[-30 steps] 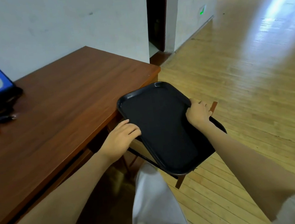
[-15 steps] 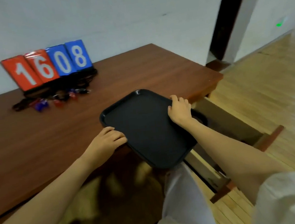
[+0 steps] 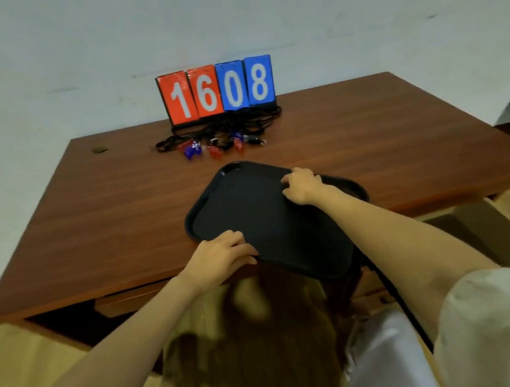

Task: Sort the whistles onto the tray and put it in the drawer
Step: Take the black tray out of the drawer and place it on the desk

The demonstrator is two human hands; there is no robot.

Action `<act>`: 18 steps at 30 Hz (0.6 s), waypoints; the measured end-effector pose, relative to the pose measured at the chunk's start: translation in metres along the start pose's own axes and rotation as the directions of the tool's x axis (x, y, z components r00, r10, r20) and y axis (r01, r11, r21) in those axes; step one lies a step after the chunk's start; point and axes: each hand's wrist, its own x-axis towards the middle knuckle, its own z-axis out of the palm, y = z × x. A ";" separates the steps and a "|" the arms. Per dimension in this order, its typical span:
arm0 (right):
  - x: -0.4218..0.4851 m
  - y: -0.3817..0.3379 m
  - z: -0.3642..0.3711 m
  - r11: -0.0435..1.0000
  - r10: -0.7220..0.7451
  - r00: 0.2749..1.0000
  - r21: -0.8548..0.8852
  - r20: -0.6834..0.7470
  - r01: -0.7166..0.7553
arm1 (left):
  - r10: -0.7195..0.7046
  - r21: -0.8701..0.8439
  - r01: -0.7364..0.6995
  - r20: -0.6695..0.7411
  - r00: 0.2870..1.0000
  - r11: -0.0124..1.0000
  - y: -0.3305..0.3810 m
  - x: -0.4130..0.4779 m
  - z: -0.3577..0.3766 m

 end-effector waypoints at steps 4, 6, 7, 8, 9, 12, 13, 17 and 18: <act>-0.002 -0.023 0.015 0.988 -0.129 0.984 -0.073 0.126 0.139 | -0.175 0.004 0.176 -0.076 0.982 0.984 0.010 0.011 -0.001; -0.006 -0.024 0.024 0.982 -0.155 0.976 -0.084 0.152 0.169 | -0.246 -0.010 0.246 -0.083 0.966 0.969 0.016 0.017 0.002; -0.006 -0.023 0.027 0.980 -0.165 0.976 -0.085 0.144 0.179 | -0.295 -0.029 0.293 -0.066 0.953 0.956 0.018 0.020 0.003; -0.007 -0.022 0.028 0.979 -0.172 0.977 -0.089 0.130 0.184 | -0.348 -0.053 0.346 -0.035 0.937 0.937 0.019 0.024 0.002; -0.007 -0.021 0.028 0.978 -0.172 0.978 -0.097 0.119 0.184 | -0.391 -0.079 0.389 -0.006 0.920 0.918 0.020 0.027 0.003; -0.006 -0.015 0.026 0.979 -0.156 0.982 -0.116 0.105 0.168 | -0.490 -0.183 0.497 0.089 0.867 0.848 0.019 0.040 0.000; -0.005 -0.012 0.025 0.981 -0.145 0.984 -0.115 0.100 0.156 | -0.524 -0.234 0.539 0.127 0.842 0.809 0.018 0.043 -0.002; 0.001 -0.002 0.021 0.982 -0.147 0.981 -0.101 0.123 0.160 | -0.614 -0.420 0.658 0.256 0.747 0.625 0.002 0.054 -0.011; 0.002 -0.001 0.020 0.980 -0.155 0.978 -0.107 0.140 0.170 | -0.632 -0.403 0.672 0.250 0.734 0.621 -0.004 0.055 -0.013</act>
